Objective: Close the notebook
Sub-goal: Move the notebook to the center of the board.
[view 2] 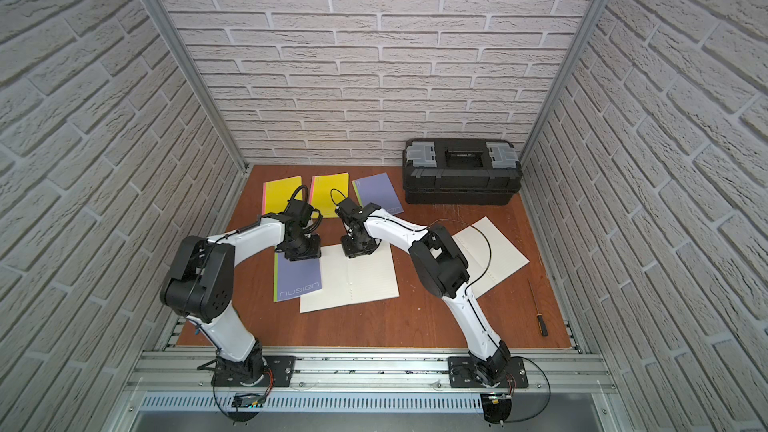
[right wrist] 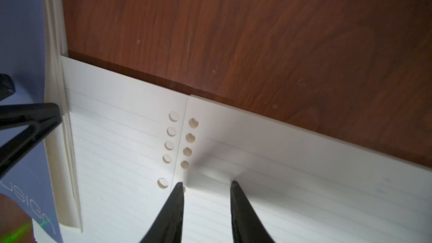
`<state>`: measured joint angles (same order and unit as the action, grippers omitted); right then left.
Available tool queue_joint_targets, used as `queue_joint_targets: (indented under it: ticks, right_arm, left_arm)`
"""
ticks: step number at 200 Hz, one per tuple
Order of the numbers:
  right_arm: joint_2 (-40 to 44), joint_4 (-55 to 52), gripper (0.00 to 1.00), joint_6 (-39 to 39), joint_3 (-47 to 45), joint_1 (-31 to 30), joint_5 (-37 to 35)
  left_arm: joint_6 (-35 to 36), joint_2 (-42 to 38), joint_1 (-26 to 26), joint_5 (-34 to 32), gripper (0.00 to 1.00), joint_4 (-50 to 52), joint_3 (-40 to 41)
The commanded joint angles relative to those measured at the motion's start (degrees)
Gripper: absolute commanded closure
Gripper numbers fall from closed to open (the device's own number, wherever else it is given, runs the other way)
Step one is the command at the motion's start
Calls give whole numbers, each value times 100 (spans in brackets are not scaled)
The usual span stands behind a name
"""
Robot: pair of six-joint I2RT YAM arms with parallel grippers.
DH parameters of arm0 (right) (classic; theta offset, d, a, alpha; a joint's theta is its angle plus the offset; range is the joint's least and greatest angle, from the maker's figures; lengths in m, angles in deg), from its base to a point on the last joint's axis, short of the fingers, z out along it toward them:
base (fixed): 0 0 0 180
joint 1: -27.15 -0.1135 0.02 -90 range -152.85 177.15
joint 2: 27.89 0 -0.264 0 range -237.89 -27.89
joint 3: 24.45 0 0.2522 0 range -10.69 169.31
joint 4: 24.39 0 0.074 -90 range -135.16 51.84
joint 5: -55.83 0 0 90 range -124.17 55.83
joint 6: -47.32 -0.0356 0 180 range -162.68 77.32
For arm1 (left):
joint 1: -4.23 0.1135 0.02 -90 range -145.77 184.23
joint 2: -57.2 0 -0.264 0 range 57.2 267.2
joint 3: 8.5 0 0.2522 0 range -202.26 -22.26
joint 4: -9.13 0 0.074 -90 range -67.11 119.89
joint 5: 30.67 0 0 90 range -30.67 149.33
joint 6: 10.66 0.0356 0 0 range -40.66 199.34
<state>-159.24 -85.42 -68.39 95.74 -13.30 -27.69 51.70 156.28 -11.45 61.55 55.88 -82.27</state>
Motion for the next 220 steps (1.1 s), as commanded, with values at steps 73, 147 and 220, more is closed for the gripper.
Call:
queue_joint_targets:
  ticks: [73, 147, 220]
  right_arm:
    - [-75, -380, 66, 152, -505, 538, -569]
    - [-86, -358, 65, 317, -397, 586, -490]
    - [-95, -398, 65, 427, -237, 647, -404]
  left_arm:
    - [594, -154, 707, 32, 46, 184, 130]
    - [465, -331, 597, 154, 47, 275, 263]
    - [109, -353, 315, -145, 47, 407, 336]
